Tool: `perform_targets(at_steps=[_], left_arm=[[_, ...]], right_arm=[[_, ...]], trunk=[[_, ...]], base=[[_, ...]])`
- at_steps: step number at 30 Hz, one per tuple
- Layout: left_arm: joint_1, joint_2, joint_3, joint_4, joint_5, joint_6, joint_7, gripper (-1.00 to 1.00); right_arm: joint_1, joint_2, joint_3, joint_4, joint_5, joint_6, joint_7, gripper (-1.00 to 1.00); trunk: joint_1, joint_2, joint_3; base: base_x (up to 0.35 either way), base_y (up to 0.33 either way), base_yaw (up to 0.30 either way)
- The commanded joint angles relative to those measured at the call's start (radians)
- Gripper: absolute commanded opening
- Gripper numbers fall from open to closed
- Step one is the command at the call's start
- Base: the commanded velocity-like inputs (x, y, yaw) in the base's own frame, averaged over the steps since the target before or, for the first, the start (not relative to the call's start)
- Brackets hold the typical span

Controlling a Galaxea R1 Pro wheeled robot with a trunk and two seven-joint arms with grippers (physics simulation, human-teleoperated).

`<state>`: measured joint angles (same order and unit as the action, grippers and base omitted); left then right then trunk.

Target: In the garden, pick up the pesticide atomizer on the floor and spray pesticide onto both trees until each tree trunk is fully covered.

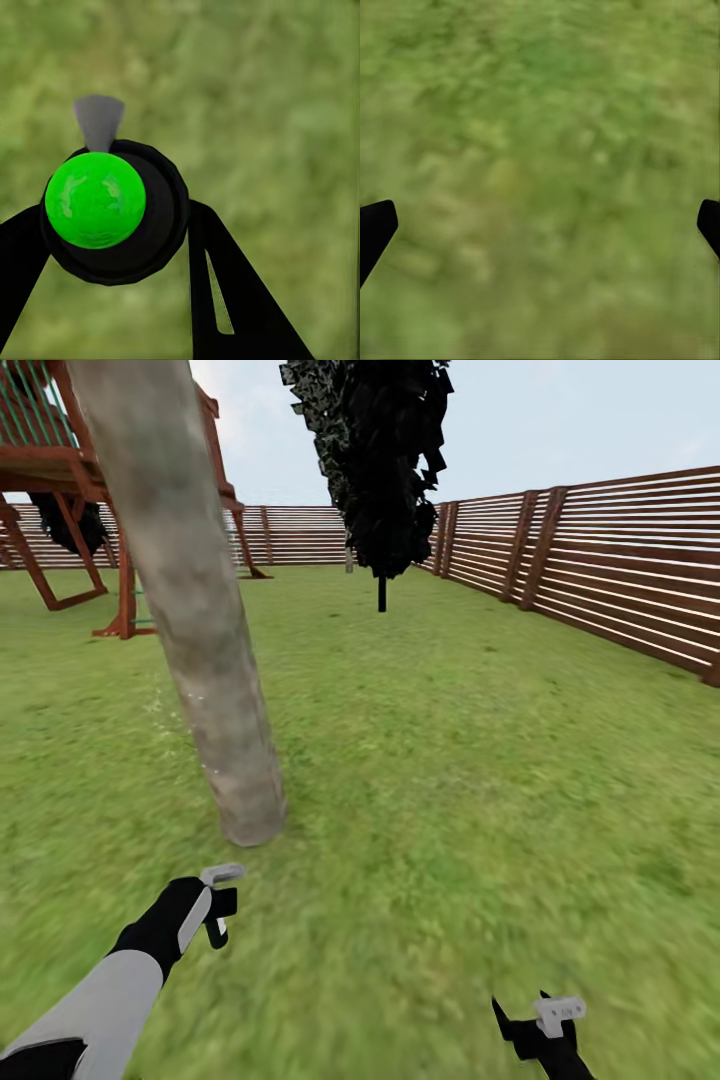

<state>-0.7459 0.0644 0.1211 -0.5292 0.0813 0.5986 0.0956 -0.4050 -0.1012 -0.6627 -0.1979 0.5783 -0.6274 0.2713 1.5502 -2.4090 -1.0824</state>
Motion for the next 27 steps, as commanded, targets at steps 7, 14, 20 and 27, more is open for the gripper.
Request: perform_targets(at_steps=[7,14,20,27], left_arm=[[0.0,-0.004,0.0,0.0,0.0,-0.001,0.0,-1.0],[0.0,-0.006,0.0,0.0,0.0,0.0,0.0,-1.0],[0.0,-0.006,0.0,0.0,0.001,0.0,0.0,-1.0],[0.0,-0.007,0.0,0.0,0.003,-0.001,-0.002,-1.0]], right_arm=[[0.0,0.0,0.0,0.0,0.0,0.0,0.0,1.0],[0.0,0.0,0.0,0.0,0.0,0.0,0.0,1.0],[0.0,0.0,0.0,0.0,0.0,0.0,0.0,1.0],[0.0,-0.002,0.0,-0.001,0.0,0.0,0.0,1.0]], trunk=[[0.0,0.0,0.0],[0.0,0.0,0.0],[0.0,0.0,0.0],[0.0,0.0,0.0]], base=[[0.151,-0.258,0.279],[0.007,-0.272,0.279],[0.0,-0.272,0.256],[0.0,-0.269,0.02]])
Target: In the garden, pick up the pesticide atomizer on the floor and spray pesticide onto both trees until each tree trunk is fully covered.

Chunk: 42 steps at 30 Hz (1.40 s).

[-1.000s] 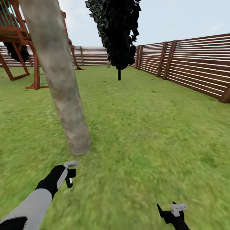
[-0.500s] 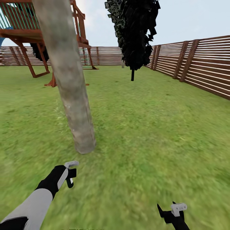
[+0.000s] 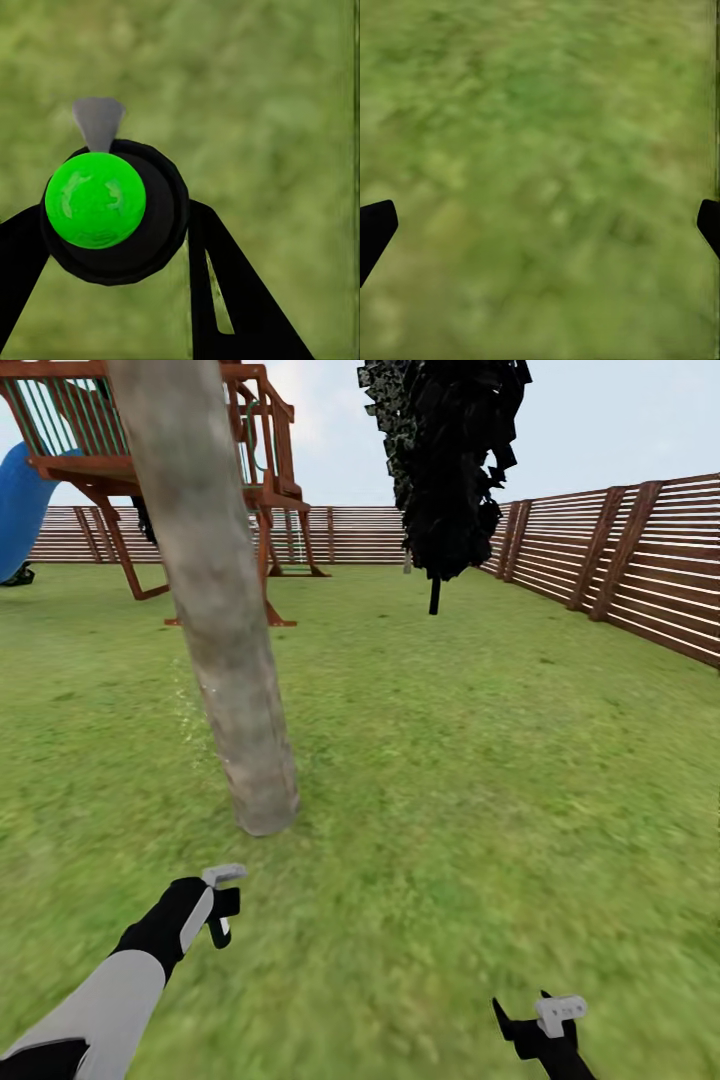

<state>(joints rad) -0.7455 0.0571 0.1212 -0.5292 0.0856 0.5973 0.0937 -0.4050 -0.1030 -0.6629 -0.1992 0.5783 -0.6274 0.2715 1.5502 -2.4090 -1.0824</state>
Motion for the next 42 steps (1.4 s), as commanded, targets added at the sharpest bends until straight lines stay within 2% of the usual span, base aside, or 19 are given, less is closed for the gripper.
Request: perform_targets(at_steps=[1,7,9,12,15,18,20,22,25,28,29,31,34,35,38,42], left_arm=[[0.0,-0.001,0.0,0.0,-0.001,-0.002,-0.003,-1.0],[-0.014,0.004,-0.002,0.007,-0.003,0.003,-0.002,-1.0],[-0.027,-0.004,-0.004,0.004,-0.004,0.008,-0.002,-1.0],[-0.079,-0.013,-0.007,0.005,-0.002,0.098,-0.007,-1.0],[-0.129,0.0,-0.004,0.004,-0.001,0.13,-0.011,-1.0],[-0.156,0.015,-0.002,0.002,-0.001,0.179,-0.017,-1.0],[-0.165,0.017,-0.002,0.0,-0.001,0.206,-0.054,-1.0],[-0.183,0.006,-0.005,0.0,-0.001,0.234,-0.091,-1.0],[-0.207,-0.013,-0.009,-0.006,-0.001,0.274,-0.109,-1.0],[-0.22,-0.034,-0.01,-0.069,-0.002,0.342,-0.114,-1.0],[-0.223,-0.031,-0.012,-0.117,-0.003,0.381,-0.115,-1.0],[-0.226,-0.014,-0.011,-0.154,-0.008,0.406,-0.114,-1.0],[-0.225,0.046,-0.007,-0.16,-0.004,0.411,-0.115,-1.0],[-0.223,0.056,-0.009,-0.162,-0.006,0.411,-0.114,-1.0],[-0.217,0.065,-0.012,-0.167,-0.01,0.406,-0.114,-1.0],[-0.219,0.049,-0.012,-0.169,-0.01,0.403,-0.114,-1.0]], right_arm=[[0.0,-0.001,0.0,0.0,0.0,0.0,0.0,1.0],[0.0,-0.001,0.0,0.0,0.0,0.0,0.0,1.0],[0.0,0.0,0.0,0.0,0.0,0.0,0.0,1.0],[0.0,0.0,0.0,0.0,0.0,0.0,0.0,1.0],[0.0,0.0,0.0,0.0,0.0,0.0,0.0,1.0],[0.0,0.0,0.0,0.001,0.0,0.0,0.0,1.0],[0.0,0.0,0.0,0.001,0.0,0.0,0.0,1.0],[0.0,0.0,0.0,0.001,0.0,0.0,0.0,1.0],[0.0,0.0,0.0,0.001,0.0,0.0,0.0,1.0],[0.0,0.0,0.0,0.001,0.0,0.0,0.0,1.0],[0.0,0.0,0.0,0.001,0.0,0.0,0.0,1.0],[0.0,0.0,0.0,0.001,0.0,0.0,0.0,1.0],[0.0,0.0,0.0,0.001,0.0,0.0,0.0,1.0],[0.0,0.0,0.0,0.001,0.0,0.0,0.0,1.0],[0.0,0.0,0.0,0.001,0.0,0.0,0.0,1.0],[0.0,0.0,0.0,0.001,0.0,0.0,0.0,1.0]], trunk=[[0.0,0.0,0.0],[0.0,0.0,0.0],[0.0,0.0,0.0],[0.0,0.0,0.0],[0.0,0.0,0.0],[0.0,0.0,0.0],[0.0,0.0,0.0],[0.0,0.0,0.0],[0.0,0.0,0.0],[0.0,0.0,0.0],[0.0,0.0,0.0],[0.0,0.0,0.0],[0.0,0.0,0.0],[0.0,0.0,0.0],[0.0,0.0,0.0],[0.0,0.0,0.0]], base=[[0.0,-0.111,0.0],[0.0,-0.014,0.0],[0.0,0.0,0.0],[0.0,0.0,0.0],[0.0,0.0,0.0],[0.0,0.0,0.0],[0.0,0.0,0.0],[0.0,0.0,0.0],[0.0,0.0,0.0],[0.0,0.0,0.0],[0.0,0.0,0.0],[0.0,0.0,0.0],[0.0,0.0,0.0],[0.0,0.0,0.0],[0.088,0.0,0.0],[0.141,0.0,0.0]])
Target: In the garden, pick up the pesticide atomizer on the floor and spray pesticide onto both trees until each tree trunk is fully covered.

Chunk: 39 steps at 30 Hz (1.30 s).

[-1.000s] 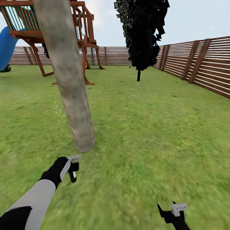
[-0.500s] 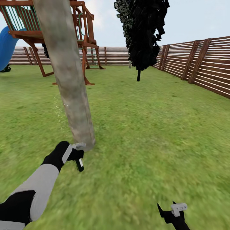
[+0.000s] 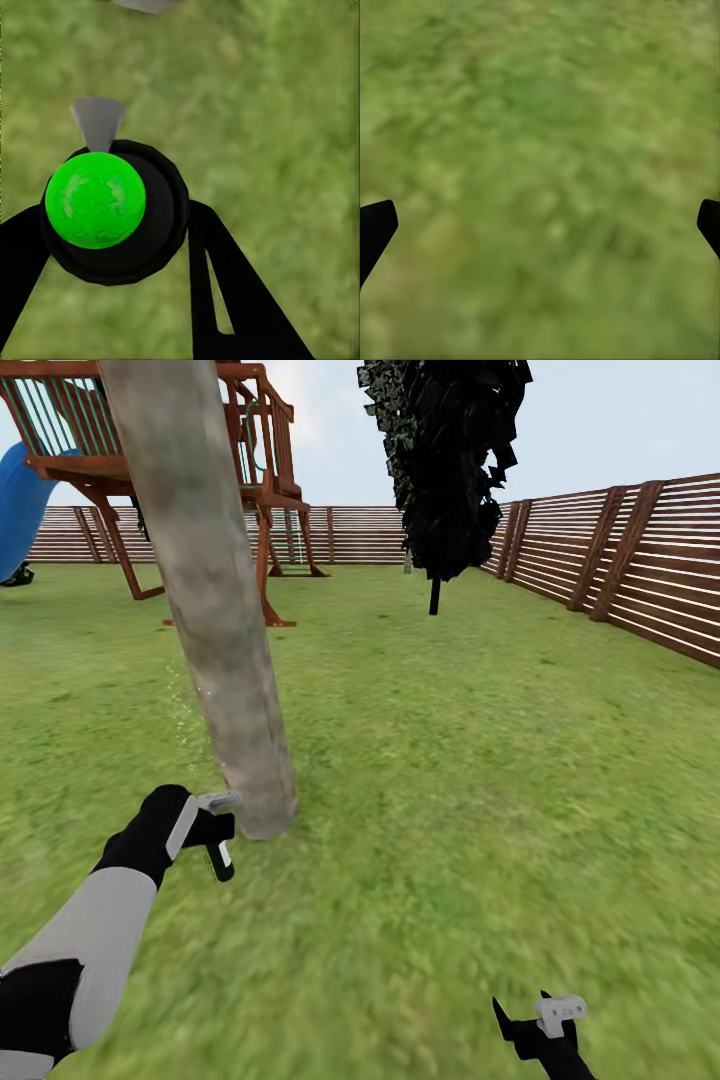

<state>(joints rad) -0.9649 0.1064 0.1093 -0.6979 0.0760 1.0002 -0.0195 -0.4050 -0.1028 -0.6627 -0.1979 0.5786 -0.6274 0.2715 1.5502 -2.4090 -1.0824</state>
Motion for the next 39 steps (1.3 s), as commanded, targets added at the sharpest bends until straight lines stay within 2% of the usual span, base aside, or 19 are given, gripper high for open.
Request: perform_targets(at_steps=[1,7,16,21,32,39], left_arm=[[-0.001,-0.001,0.0,0.0,0.0,-0.001,0.0,-1.0],[-0.004,-0.047,-0.005,-0.081,0.0,0.006,0.001,-1.0],[0.01,-0.031,-0.009,-0.081,-0.012,0.006,0.004,-1.0],[0.011,0.002,-0.009,-0.076,-0.012,0.007,0.004,-1.0],[0.011,0.001,-0.01,-0.068,-0.01,0.006,0.008,-1.0],[0.011,0.003,-0.01,-0.068,-0.012,0.006,0.01,-1.0]], right_arm=[[0.0,0.0,0.0,0.0,0.0,0.0,0.0,1.0],[0.0,0.0,0.0,0.0,0.0,0.0,0.0,1.0],[0.0,0.0,0.0,0.0,0.0,0.0,0.0,1.0],[0.0,0.002,0.0,0.0,0.0,0.0,0.0,1.0],[0.0,0.001,0.0,0.0,0.0,0.0,0.0,1.0],[0.0,0.002,0.0,0.0,0.001,0.0,0.0,1.0]], trunk=[[0.0,0.0,0.0],[0.0,0.0,0.0],[0.0,0.0,0.0],[0.0,0.0,0.0],[0.0,0.0,0.0],[0.0,0.0,0.0]], base=[[0.009,0.0,0.0],[0.004,0.0,0.045],[0.152,0.0,0.009],[0.002,0.0,0.235],[0.0,-0.209,0.015],[0.055,-0.27,0.228]])
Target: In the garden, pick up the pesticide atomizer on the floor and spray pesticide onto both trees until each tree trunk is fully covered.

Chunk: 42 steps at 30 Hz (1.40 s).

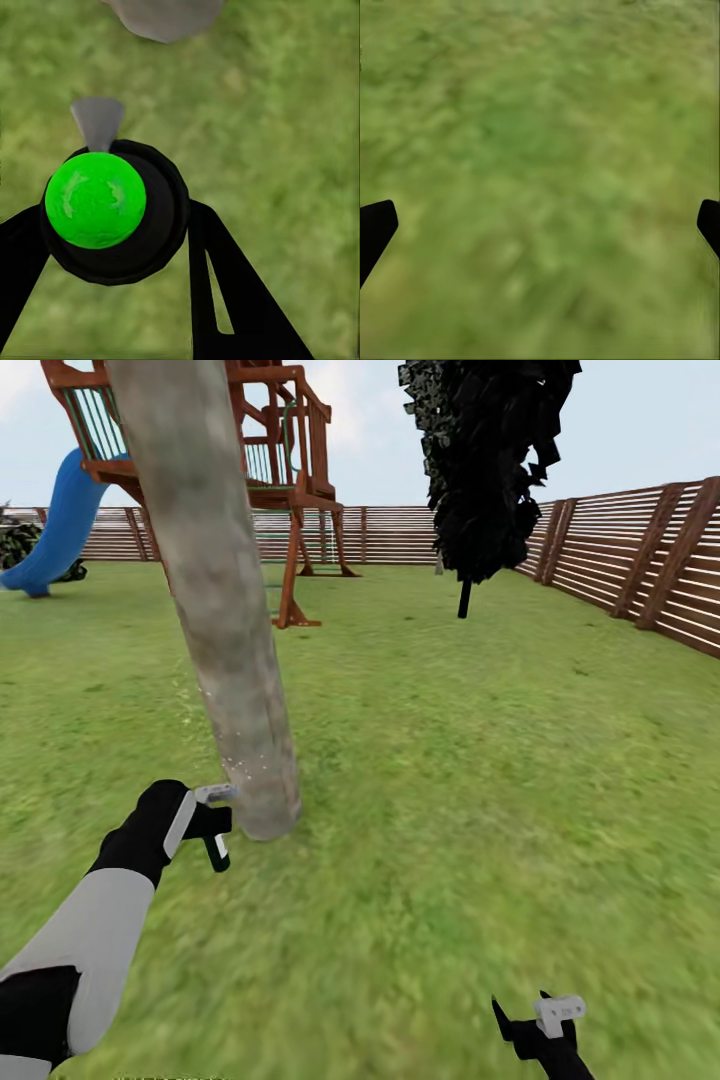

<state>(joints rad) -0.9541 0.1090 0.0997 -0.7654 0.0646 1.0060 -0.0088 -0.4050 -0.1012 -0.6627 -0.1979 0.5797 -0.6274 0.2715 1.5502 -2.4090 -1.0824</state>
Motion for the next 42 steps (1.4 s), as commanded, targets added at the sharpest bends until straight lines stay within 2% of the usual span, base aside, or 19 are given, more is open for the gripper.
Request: perform_targets(at_steps=[1,13,21,27,34,36,38,39,42], left_arm=[[0.0,0.0,0.0,0.0,0.0,0.0,-0.001,-1.0],[0.0,-0.01,-0.001,-0.003,-0.006,-0.002,0.0,-1.0],[-0.001,-0.012,0.001,-0.014,-0.004,0.001,0.0,-1.0],[-0.017,-0.017,0.003,-0.016,0.001,0.005,0.0,-1.0],[-0.041,0.025,0.006,-0.016,0.003,0.008,-0.002,-1.0],[-0.042,0.013,0.004,-0.017,0.003,0.009,-0.002,-1.0],[-0.048,-0.023,0.002,-0.018,0.002,0.009,-0.002,-1.0],[-0.054,-0.033,0.002,-0.018,0.002,0.009,-0.002,-1.0],[-0.073,-0.044,0.002,-0.018,0.002,0.014,-0.002,-1.0]], right_arm=[[0.0,0.0,0.0,0.0,0.0,0.0,0.0,1.0],[0.0,0.0,0.0,0.0,0.0,0.0,-0.001,1.0],[0.0,0.0,0.0,0.0,0.0,0.0,0.0,1.0],[0.0,0.0,0.0,0.0,0.0,0.0,0.0,1.0],[0.0,0.0,0.0,0.0,0.0,0.0,0.0,1.0],[0.0,0.0,0.0,0.0,0.0,0.0,0.0,1.0],[0.0,0.0,0.0,0.0,0.0,0.0,0.0,1.0],[0.0,0.0,0.0,0.0,0.0,0.0,0.0,1.0],[0.0,0.0,0.0,0.0,0.0,0.0,0.0,1.0]], trunk=[[0.0,0.0,0.0],[0.0,0.0,0.0],[0.0,0.0,0.0],[0.0,0.0,0.0],[0.0,0.0,0.0],[0.0,0.0,0.0],[0.0,0.0,0.0],[0.0,0.0,0.0],[0.0,0.0,0.0]], base=[[0.087,-0.27,0.277],[0.076,-0.27,0.268],[-0.138,-0.253,0.011],[-0.052,-0.046,0.0],[-0.001,-0.001,0.0],[0.0,0.0,0.0],[0.0,0.0,0.0],[0.0,0.0,0.0],[0.0,0.0,0.0]])
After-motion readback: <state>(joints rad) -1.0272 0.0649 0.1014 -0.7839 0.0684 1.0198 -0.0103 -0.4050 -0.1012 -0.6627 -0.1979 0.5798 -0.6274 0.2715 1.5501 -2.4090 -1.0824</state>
